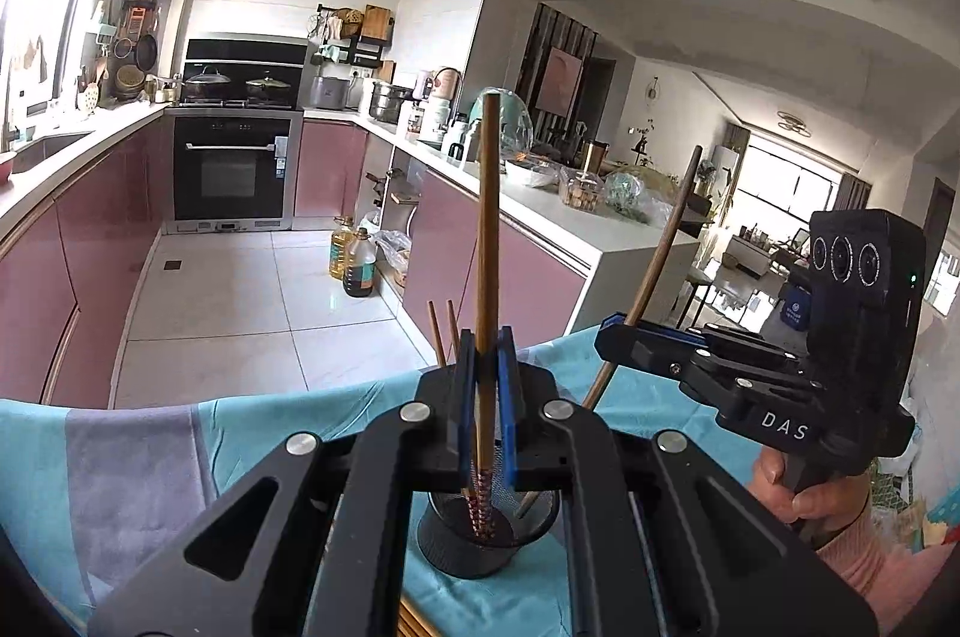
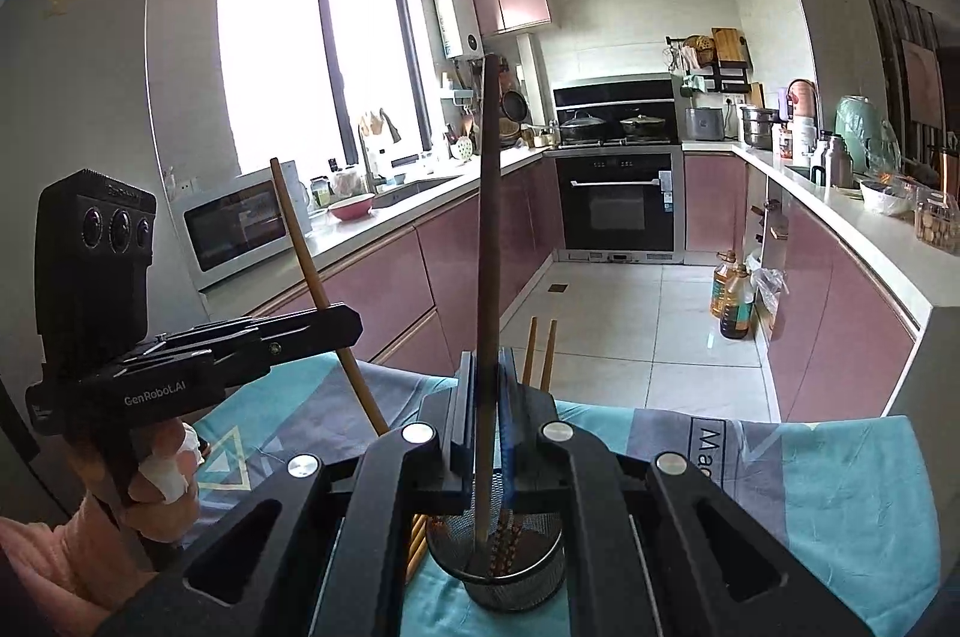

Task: Organize utensils
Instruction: 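Drop the left tool's chopstick into the cup and open while the right tool releases its own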

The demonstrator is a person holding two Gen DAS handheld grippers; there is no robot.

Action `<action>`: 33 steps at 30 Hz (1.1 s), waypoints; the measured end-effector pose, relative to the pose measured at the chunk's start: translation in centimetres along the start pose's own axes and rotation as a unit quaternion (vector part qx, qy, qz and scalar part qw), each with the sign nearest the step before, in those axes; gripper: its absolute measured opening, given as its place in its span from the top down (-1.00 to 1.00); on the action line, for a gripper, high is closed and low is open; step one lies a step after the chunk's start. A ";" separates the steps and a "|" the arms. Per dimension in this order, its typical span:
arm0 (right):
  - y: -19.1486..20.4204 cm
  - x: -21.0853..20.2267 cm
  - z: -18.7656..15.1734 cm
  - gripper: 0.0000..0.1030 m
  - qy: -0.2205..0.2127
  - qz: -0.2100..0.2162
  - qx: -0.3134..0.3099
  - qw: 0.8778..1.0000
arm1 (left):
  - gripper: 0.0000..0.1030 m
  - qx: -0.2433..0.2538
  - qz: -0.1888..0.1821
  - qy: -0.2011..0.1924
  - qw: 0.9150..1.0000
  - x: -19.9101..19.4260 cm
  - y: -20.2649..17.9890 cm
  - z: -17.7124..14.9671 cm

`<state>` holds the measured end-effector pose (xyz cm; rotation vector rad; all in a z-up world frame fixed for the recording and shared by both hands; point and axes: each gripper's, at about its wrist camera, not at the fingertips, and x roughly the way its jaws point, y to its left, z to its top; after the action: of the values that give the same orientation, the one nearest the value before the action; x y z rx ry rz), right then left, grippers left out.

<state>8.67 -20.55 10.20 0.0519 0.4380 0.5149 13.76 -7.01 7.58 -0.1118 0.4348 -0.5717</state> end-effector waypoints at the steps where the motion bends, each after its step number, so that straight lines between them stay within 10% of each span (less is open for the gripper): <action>1: -0.2 0.4 -0.2 0.89 0.006 -0.002 0.002 1.000 | 0.86 0.002 0.001 0.009 1.000 0.6 -0.1 -0.2; 13: -1.3 5.2 -3.0 0.89 0.119 0.004 0.019 0.993 | 0.86 0.005 -0.010 0.122 0.992 6.3 0.6 -4.2; 33: -3.4 7.8 -4.5 0.69 0.140 -0.001 0.072 0.988 | 0.68 -0.013 0.021 0.130 0.991 8.1 3.0 -4.9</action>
<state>14.50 -19.93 2.54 0.1194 0.7499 0.4886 19.28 -8.84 -0.51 -0.0538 0.6967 -0.5416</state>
